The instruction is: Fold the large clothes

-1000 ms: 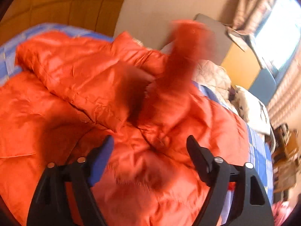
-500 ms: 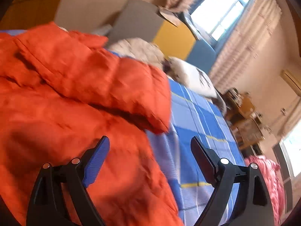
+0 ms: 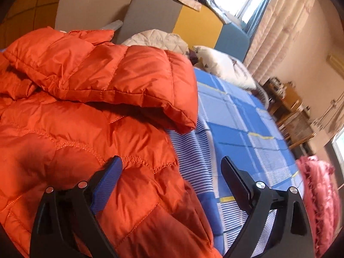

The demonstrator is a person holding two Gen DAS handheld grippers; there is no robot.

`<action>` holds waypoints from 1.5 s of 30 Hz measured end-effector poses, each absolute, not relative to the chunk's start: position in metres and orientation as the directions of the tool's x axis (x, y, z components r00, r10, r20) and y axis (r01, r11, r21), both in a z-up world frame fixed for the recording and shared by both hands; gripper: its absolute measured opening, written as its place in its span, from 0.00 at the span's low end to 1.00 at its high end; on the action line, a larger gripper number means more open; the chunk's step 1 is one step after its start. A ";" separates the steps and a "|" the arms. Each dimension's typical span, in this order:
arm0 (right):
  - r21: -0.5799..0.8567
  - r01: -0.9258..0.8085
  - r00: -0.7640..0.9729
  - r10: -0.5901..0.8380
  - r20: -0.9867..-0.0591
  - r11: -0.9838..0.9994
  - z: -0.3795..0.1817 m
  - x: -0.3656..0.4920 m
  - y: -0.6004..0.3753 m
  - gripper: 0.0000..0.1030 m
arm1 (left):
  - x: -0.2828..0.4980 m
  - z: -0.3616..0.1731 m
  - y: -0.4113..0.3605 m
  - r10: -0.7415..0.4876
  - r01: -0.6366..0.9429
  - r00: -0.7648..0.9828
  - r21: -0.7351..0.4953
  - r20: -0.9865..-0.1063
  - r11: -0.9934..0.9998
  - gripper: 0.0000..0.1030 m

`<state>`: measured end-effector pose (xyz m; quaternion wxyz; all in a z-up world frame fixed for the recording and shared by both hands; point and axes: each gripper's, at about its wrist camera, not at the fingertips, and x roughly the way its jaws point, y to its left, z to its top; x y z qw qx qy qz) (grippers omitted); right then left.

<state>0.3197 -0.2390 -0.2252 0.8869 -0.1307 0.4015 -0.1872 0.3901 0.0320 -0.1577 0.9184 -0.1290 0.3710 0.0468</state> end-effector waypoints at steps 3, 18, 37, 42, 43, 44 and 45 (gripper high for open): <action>-0.363 0.227 0.609 -0.423 -0.671 0.904 -0.227 0.321 -0.241 0.89 | 0.414 -0.165 0.020 -0.049 -0.158 0.698 -0.221 -0.714 0.962 0.90; -0.308 0.242 0.610 -0.391 -0.690 0.920 -0.234 0.325 -0.251 0.94 | 0.416 -0.162 0.028 -0.104 -0.151 0.711 -0.296 -0.695 0.943 0.04; -0.284 0.248 0.621 -0.377 -0.687 0.926 -0.223 0.328 -0.259 0.94 | 0.407 -0.222 0.063 0.020 -0.236 0.661 -0.182 -0.750 0.955 0.09; -0.211 0.315 0.687 -0.376 -0.621 0.925 -0.187 0.336 -0.273 0.94 | 0.395 -0.222 0.065 0.020 -0.241 0.671 -0.193 -0.741 0.951 0.11; -0.212 0.324 0.692 -0.384 -0.611 0.922 -0.181 0.341 -0.274 0.94 | 0.394 -0.223 0.064 0.025 -0.240 0.671 -0.185 -0.741 0.953 0.11; -0.230 0.329 0.688 -0.399 -0.606 0.916 -0.178 0.351 -0.273 0.94 | 0.394 -0.223 0.063 0.030 -0.240 0.670 -0.178 -0.741 0.954 0.11; -0.251 0.328 0.678 -0.411 -0.609 0.911 -0.178 0.356 -0.272 0.94 | 0.394 -0.223 0.061 0.039 -0.239 0.668 -0.164 -0.743 0.957 0.11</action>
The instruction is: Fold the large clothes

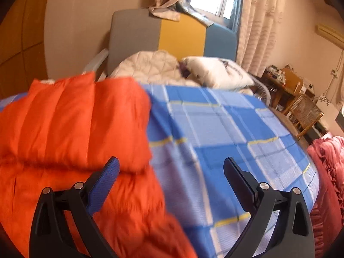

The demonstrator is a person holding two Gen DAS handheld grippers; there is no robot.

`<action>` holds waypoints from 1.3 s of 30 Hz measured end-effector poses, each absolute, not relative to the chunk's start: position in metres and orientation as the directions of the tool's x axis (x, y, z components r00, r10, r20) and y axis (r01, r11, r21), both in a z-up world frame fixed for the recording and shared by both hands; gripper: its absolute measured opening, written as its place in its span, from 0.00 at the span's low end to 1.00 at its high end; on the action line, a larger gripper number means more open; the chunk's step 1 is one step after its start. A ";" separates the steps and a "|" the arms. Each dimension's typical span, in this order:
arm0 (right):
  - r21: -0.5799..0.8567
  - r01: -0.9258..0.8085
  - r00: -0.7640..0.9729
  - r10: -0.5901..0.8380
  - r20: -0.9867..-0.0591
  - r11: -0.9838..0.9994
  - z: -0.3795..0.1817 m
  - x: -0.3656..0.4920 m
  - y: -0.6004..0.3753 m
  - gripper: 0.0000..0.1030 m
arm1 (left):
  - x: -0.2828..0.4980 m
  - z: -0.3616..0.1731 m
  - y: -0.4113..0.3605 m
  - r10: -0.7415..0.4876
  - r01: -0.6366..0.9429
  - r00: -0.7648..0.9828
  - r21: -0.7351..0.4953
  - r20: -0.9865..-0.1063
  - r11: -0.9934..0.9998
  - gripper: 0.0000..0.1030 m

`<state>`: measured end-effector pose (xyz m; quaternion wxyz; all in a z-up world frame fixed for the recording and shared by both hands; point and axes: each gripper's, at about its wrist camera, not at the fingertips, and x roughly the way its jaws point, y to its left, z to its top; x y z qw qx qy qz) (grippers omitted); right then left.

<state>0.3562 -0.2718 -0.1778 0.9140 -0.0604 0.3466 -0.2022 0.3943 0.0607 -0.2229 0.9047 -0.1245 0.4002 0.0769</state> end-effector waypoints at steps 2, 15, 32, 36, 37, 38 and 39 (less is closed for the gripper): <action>-0.320 0.326 0.648 -0.457 -0.610 0.890 -0.181 0.370 -0.267 0.94 | 0.395 -0.222 0.057 0.060 -0.239 0.664 -0.135 -0.745 0.962 0.12; -0.400 0.342 0.520 -0.525 -0.673 0.851 -0.229 0.406 -0.281 0.94 | 0.399 -0.226 0.044 0.132 -0.227 0.647 -0.025 -0.751 0.973 0.14; -0.294 0.261 0.591 -0.393 -0.704 0.920 -0.201 0.303 -0.283 0.94 | 0.294 -0.212 0.080 0.146 -0.197 0.664 0.016 -0.733 0.980 0.79; -0.248 0.198 0.621 -0.317 -0.717 0.948 -0.198 0.283 -0.280 0.94 | 0.267 -0.215 0.108 0.174 -0.234 0.651 0.023 -0.739 0.972 0.91; -0.224 0.185 0.622 -0.290 -0.727 0.957 -0.198 0.279 -0.281 0.94 | 0.260 -0.216 0.115 0.183 -0.242 0.647 0.028 -0.740 0.970 0.92; -0.195 0.175 0.623 -0.262 -0.737 0.965 -0.198 0.275 -0.282 0.94 | 0.255 -0.217 0.121 0.184 -0.242 0.646 0.029 -0.741 0.970 0.92; -0.175 0.170 0.624 -0.243 -0.743 0.970 -0.198 0.272 -0.283 0.94 | 0.250 -0.217 0.127 0.184 -0.241 0.643 0.032 -0.743 0.970 0.93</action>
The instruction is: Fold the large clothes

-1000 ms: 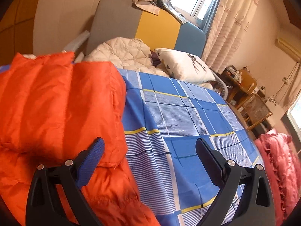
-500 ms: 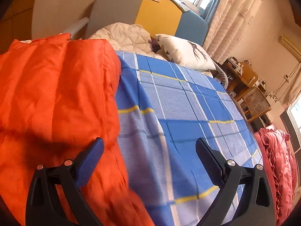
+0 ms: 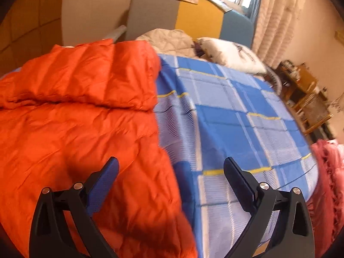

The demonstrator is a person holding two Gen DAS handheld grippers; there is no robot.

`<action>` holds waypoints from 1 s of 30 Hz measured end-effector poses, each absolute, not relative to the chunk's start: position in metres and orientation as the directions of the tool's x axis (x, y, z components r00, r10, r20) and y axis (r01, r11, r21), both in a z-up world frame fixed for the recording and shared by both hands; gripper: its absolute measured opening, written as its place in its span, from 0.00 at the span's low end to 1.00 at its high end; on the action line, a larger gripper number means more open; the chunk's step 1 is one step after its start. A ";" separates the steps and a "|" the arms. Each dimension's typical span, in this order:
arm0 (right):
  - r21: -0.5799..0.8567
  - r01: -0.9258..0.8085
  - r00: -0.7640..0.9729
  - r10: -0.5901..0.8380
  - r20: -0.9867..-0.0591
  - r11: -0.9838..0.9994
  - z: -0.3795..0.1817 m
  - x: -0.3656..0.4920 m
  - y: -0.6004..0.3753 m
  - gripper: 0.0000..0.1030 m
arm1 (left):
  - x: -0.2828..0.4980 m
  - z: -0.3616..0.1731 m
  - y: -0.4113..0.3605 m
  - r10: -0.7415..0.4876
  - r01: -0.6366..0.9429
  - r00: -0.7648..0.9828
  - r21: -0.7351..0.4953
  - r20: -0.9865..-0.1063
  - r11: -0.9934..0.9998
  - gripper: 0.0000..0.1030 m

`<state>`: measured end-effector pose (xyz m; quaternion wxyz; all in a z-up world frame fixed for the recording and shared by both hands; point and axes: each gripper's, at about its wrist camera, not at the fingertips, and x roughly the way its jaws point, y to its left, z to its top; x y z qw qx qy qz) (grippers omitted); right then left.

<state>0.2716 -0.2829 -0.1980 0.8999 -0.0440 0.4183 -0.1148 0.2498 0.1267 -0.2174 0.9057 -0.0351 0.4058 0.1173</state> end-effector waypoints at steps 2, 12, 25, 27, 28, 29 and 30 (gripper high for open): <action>-0.133 0.157 0.624 -0.203 -0.755 0.979 -0.197 0.264 -0.285 0.93 | 0.237 -0.219 0.142 0.183 -0.249 0.632 0.027 -0.753 0.968 0.95; 0.201 0.117 0.569 0.101 -0.816 0.973 -0.201 0.237 -0.320 0.76 | 0.194 -0.230 0.202 0.048 -0.292 0.618 -0.173 -0.784 0.941 0.95; 0.436 0.076 0.517 0.338 -0.786 0.897 -0.229 0.199 -0.341 0.76 | 0.162 -0.267 0.219 -0.200 -0.244 0.556 -0.388 -0.807 0.888 0.78; 0.479 0.078 0.507 0.379 -0.774 0.874 -0.234 0.195 -0.344 0.76 | 0.164 -0.270 0.210 -0.241 -0.202 0.539 -0.402 -0.807 0.893 0.78; 0.490 0.077 0.504 0.390 -0.771 0.869 -0.235 0.194 -0.345 0.76 | 0.166 -0.272 0.207 -0.256 -0.190 0.528 -0.406 -0.810 0.894 0.78; 0.494 0.076 0.503 0.394 -0.769 0.866 -0.236 0.192 -0.345 0.76 | 0.167 -0.274 0.203 -0.270 -0.175 0.515 -0.408 -0.813 0.896 0.78; 0.501 0.075 0.499 0.402 -0.768 0.862 -0.238 0.190 -0.346 0.76 | 0.168 -0.274 0.199 -0.275 -0.161 0.511 -0.406 -0.814 0.900 0.78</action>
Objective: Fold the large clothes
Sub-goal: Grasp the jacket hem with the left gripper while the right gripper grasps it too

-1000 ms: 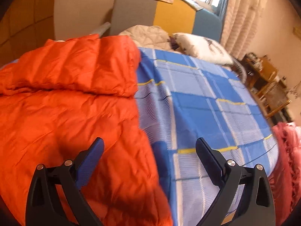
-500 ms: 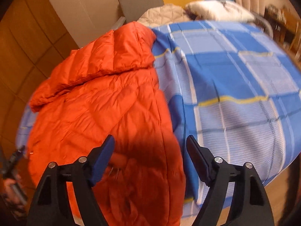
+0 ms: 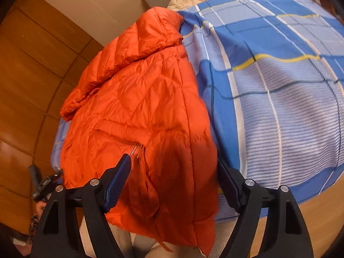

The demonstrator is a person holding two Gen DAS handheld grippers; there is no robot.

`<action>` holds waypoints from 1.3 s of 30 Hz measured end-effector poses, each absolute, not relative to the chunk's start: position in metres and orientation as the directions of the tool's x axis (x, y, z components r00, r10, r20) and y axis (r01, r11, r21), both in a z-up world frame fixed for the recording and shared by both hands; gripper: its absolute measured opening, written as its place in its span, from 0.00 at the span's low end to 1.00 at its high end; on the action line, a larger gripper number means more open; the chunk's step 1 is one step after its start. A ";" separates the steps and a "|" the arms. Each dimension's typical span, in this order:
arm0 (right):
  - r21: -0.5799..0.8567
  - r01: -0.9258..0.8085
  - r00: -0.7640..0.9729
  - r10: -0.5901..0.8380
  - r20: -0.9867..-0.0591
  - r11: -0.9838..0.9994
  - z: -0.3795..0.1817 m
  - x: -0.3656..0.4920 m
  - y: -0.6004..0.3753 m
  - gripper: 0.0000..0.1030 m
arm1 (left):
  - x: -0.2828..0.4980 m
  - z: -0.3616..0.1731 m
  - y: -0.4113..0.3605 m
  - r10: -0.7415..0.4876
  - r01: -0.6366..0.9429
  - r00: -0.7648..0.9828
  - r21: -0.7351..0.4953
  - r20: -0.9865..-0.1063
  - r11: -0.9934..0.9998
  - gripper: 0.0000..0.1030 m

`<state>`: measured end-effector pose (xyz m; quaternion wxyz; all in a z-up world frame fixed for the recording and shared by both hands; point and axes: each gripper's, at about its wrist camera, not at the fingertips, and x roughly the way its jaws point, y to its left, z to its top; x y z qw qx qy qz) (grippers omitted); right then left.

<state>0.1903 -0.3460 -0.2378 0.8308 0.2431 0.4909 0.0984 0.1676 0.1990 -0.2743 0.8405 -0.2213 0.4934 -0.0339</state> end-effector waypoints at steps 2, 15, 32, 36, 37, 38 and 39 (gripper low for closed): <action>0.517 0.077 0.492 0.418 -0.763 0.853 -0.241 0.187 -0.348 0.73 | 0.168 -0.275 0.193 -0.268 -0.141 0.502 -0.383 -0.822 0.913 0.78; 0.546 0.017 0.423 0.489 -0.763 0.837 -0.248 0.170 -0.343 0.65 | 0.163 -0.283 0.189 -0.329 -0.096 0.446 -0.410 -0.832 0.907 0.62; 0.598 -0.044 0.427 0.556 -0.713 0.800 -0.239 0.169 -0.339 0.11 | 0.147 -0.259 0.185 -0.321 -0.019 0.466 -0.372 -0.824 0.928 0.10; 0.658 -0.063 0.451 0.609 -0.652 0.751 -0.227 0.164 -0.347 0.10 | 0.134 -0.241 0.199 -0.386 -0.032 0.505 -0.464 -0.772 0.885 0.08; 0.682 -0.069 0.462 0.629 -0.625 0.728 -0.222 0.163 -0.350 0.10 | 0.132 -0.237 0.200 -0.395 -0.029 0.513 -0.475 -0.762 0.879 0.08; 0.695 -0.074 0.471 0.639 -0.608 0.715 -0.218 0.162 -0.351 0.10 | 0.126 -0.231 0.202 -0.413 -0.023 0.525 -0.497 -0.745 0.868 0.08; 0.715 -0.083 0.481 0.656 -0.581 0.694 -0.213 0.160 -0.355 0.10 | 0.124 -0.228 0.204 -0.426 -0.020 0.530 -0.513 -0.733 0.858 0.07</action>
